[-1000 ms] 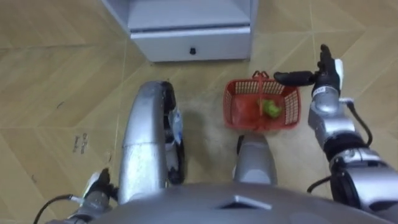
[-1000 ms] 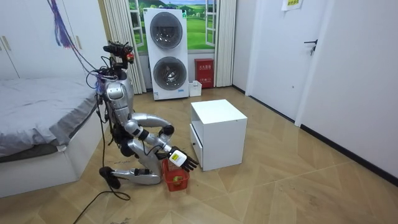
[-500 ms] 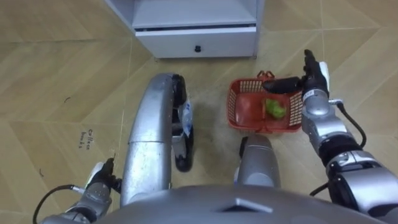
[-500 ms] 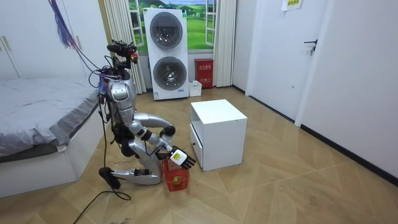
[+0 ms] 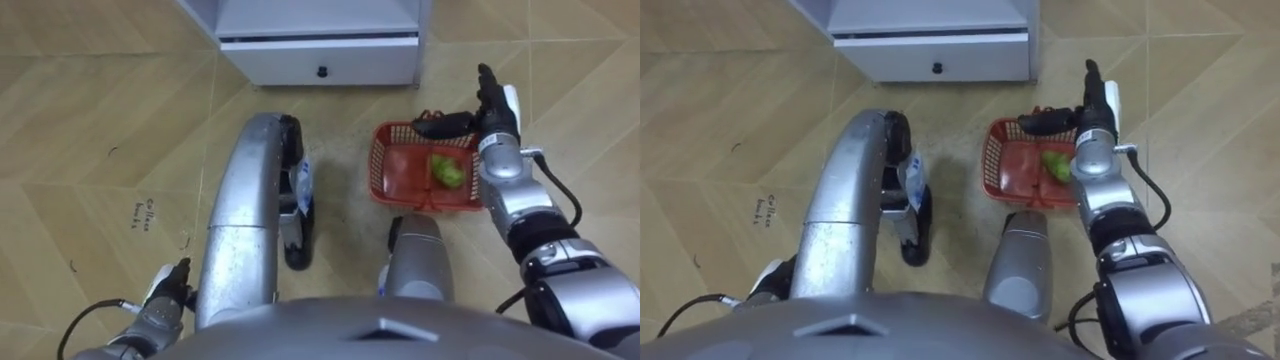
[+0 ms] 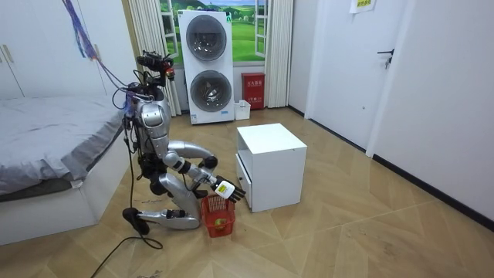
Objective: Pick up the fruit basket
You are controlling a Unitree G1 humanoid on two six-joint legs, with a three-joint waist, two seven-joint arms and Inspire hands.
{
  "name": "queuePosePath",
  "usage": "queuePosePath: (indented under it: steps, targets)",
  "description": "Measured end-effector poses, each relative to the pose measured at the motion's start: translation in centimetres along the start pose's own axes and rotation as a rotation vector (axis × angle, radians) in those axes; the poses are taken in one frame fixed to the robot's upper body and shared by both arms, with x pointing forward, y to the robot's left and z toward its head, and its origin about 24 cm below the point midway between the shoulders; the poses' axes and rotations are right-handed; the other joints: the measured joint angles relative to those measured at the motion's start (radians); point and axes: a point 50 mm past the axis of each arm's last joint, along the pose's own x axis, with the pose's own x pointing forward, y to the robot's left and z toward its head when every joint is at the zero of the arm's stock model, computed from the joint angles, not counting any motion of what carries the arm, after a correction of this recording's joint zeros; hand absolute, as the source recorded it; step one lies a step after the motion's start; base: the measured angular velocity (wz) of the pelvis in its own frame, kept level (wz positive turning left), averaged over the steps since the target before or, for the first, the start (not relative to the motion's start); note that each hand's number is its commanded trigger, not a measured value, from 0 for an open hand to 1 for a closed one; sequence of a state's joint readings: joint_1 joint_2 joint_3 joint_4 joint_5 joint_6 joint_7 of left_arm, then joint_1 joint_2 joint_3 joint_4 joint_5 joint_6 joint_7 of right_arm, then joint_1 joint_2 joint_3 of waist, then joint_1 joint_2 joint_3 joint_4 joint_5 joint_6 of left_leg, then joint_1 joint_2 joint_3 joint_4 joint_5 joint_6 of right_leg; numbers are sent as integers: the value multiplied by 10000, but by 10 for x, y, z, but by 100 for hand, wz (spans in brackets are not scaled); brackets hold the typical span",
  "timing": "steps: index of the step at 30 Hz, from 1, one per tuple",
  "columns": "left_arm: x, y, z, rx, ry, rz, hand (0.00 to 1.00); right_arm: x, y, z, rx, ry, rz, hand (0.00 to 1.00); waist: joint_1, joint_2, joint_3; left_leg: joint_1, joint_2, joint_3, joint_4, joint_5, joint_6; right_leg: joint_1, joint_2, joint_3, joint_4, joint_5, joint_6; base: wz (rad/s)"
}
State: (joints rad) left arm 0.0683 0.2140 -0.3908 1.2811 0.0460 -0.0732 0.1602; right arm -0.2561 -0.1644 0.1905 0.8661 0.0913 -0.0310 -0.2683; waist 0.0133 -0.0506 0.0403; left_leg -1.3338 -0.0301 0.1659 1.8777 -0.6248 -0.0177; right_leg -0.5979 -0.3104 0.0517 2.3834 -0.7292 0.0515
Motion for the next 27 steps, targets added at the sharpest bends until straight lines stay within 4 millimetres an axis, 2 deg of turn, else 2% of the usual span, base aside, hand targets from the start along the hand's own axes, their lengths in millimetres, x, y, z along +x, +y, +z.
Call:
queuePosePath:
  steps: [4, 7, 11, 18, 27]
  targets:
    - [0, -1, 2, 56, -68, -31, 0, -1, 6, -1, -203, -10, 276, 0, -19, 86, 1, -15, 0, 20, -50, 35, -70, -25, -23, -23, 27, -1, -2, 3]
    - [0, -4, 2, 249, -102, -139, 0, -3, 7, -12, -163, 431, 399, 0, -24, 216, 14, -27, 11, 19, -57, 53, -105, -22, -24, -69, 27, -1, -1, 1]
    - [0, -5, 3, 261, -114, -175, 0, -7, 6, -27, -309, 965, 384, 0, -30, 355, -39, -164, 16, 12, -60, 65, -127, -142, -22, -112, 34, -1, -2, 4]
    - [1, -4, 11, 191, -306, -172, 0, -9, 5, -38, -169, 1496, 469, 0, 73, 369, -29, -196, 27, -33, -54, 66, -128, -168, 26, -128, 24, -1, -1, 0]
    - [1, -4, 12, -87, -283, -320, 0, -11, 5, -47, 61, 1950, 565, 0, 168, 372, -28, -198, 30, -41, -52, 66, -130, -172, 39, -129, 23, -1, -1, 0]
